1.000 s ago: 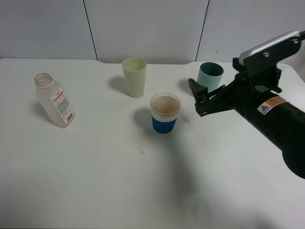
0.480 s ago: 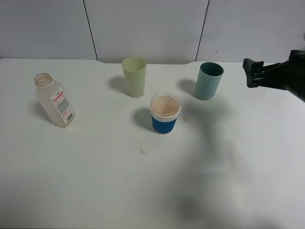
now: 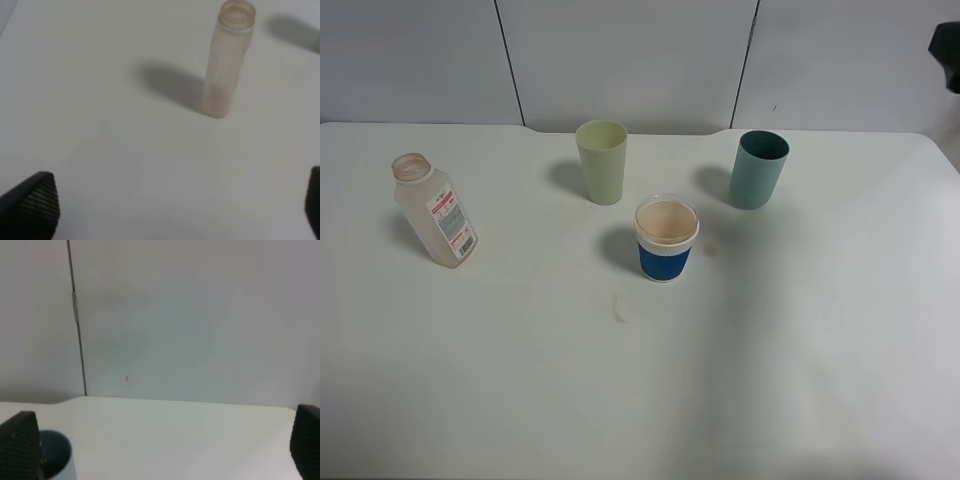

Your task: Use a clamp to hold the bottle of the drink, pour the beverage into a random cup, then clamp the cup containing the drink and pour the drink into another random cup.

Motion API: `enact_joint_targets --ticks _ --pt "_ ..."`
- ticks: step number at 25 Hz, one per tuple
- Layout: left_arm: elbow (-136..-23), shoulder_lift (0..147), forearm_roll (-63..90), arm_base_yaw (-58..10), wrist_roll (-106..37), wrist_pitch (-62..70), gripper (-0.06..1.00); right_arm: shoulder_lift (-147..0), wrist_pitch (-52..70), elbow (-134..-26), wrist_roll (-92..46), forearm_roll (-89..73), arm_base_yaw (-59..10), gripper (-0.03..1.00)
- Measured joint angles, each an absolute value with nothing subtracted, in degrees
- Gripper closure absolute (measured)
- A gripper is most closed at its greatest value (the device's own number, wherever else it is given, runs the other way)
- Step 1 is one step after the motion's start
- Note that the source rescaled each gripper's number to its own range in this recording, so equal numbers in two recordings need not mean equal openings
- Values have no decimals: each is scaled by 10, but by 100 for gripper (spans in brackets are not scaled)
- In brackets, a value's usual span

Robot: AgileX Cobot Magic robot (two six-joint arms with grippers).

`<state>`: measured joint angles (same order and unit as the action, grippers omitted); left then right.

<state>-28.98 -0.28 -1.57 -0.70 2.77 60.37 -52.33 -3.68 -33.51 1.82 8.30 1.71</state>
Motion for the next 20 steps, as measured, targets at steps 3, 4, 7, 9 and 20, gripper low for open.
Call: enact_joint_targets --ticks 3,4,7,9,20 --pt "-290 -3 -16 -7 28 604 -5 -457 56 -339 21 102 17 -3" --pt "-290 -3 -16 -7 28 604 -5 -437 89 -339 22 108 17 -3" --pt "-290 -3 -16 -7 28 604 -5 -368 180 -339 23 117 17 -3" --pt "-290 -3 -16 -7 28 604 -5 -320 234 -339 21 112 17 -3" --pt "-290 -3 -16 -7 28 604 -5 -82 426 -339 0 87 17 -3"
